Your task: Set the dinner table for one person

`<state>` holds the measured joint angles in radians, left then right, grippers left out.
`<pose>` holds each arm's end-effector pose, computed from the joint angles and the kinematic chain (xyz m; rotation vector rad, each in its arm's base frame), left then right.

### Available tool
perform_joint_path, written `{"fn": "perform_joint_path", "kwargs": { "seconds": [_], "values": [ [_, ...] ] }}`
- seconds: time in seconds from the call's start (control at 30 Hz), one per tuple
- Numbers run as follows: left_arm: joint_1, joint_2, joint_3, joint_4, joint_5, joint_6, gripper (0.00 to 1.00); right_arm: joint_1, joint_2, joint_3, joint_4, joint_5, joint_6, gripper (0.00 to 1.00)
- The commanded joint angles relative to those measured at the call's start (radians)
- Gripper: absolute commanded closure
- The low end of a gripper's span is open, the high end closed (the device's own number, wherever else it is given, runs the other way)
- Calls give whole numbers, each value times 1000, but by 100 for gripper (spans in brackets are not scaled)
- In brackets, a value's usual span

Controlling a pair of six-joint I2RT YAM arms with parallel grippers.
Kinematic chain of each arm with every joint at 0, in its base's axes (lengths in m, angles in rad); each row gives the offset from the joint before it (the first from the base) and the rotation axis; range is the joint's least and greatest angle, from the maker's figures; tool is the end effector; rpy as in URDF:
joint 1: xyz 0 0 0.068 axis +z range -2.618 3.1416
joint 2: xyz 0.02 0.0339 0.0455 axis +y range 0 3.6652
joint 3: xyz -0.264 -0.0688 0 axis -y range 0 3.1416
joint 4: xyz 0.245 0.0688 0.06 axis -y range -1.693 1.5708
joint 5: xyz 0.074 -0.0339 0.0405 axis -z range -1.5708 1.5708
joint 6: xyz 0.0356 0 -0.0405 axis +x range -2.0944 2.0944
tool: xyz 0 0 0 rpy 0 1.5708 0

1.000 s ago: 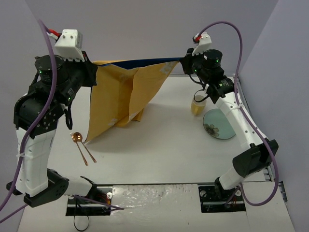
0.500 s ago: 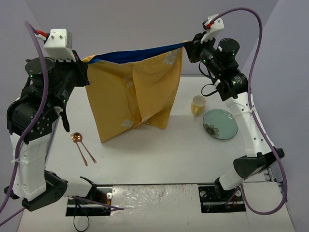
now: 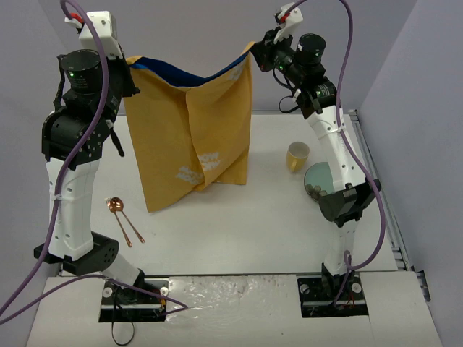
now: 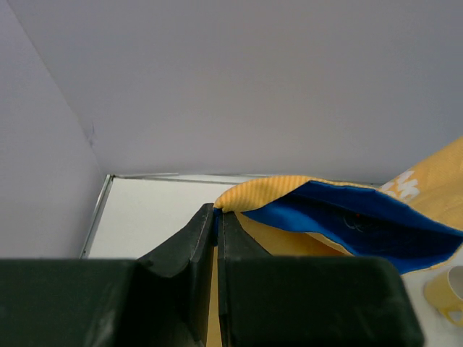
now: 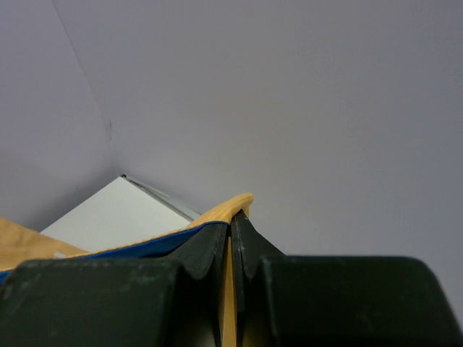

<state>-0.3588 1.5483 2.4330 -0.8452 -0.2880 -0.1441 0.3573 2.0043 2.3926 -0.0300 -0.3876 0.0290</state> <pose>0.2197 -0.0716 0.6093 -0.0650 1.5343 -0.1798 0.4029 0.1648 0.5389 -0.5368 1.1402 0.5693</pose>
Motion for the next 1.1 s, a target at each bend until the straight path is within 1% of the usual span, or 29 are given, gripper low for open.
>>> {"fn": "perform_joint_path", "kwargs": {
  "seconds": [0.0,0.07,0.1,0.17,0.2,0.27,0.3,0.37,0.4,0.43,0.53,0.57,0.63,0.7,0.73,0.8,0.87,0.9,0.93,1.07],
  "values": [
    [9,-63,87,220,46,66,100,8,-63,52,301,-54,45,100],
    [9,-105,74,268,67,93,100,7,-88,-8,460,-51,58,100],
    [9,-119,69,285,79,101,100,8,-109,-27,513,-50,58,100],
    [9,-159,41,303,115,113,100,6,-121,-52,596,-56,51,100],
    [8,-197,-18,313,135,113,100,6,-134,-73,616,-69,42,100],
    [7,-278,-159,338,170,112,100,5,-166,-139,640,-99,26,100],
    [7,-308,-223,369,187,101,100,5,-199,-224,635,-111,-1,100],
    [7,-406,-436,404,201,65,100,5,-260,-396,632,-111,-56,100],
    [7,-460,-547,409,213,43,100,5,-289,-486,631,-109,-79,100],
    [6,-501,-601,407,221,8,100,5,-328,-604,623,-103,-117,100],
    [4,-587,-888,418,283,-69,100,3,-400,-867,558,-87,-191,100],
    [2,-616,-956,421,288,-97,100,3,-414,-893,554,-74,-203,100],
    [-7,-700,-1101,429,308,-188,100,-2,-446,-1084,527,-40,-219,100],
    [-25,-749,-1213,433,353,-249,100,-8,-478,-1199,521,-25,-220,100],
    [-59,-776,-1290,433,372,-285,100,-9,-509,-1253,514,1,-214,100],
    [-124,-821,-1384,434,379,-345,100,-10,-544,-1328,477,32,-200,100],
    [-185,-853,-1440,429,356,-411,100,-9,-565,-1370,427,70,-170,100],
    [-198,-866,-1451,428,351,-419,100,-9,-575,-1388,410,91,-155,100],
    [-253,-879,-1494,430,333,-450,100,-9,-591,-1425,399,114,-142,100],
    [-370,-874,-1603,442,288,-516,100,-11,-629,-1528,365,263,-79,100]
  ]
}}
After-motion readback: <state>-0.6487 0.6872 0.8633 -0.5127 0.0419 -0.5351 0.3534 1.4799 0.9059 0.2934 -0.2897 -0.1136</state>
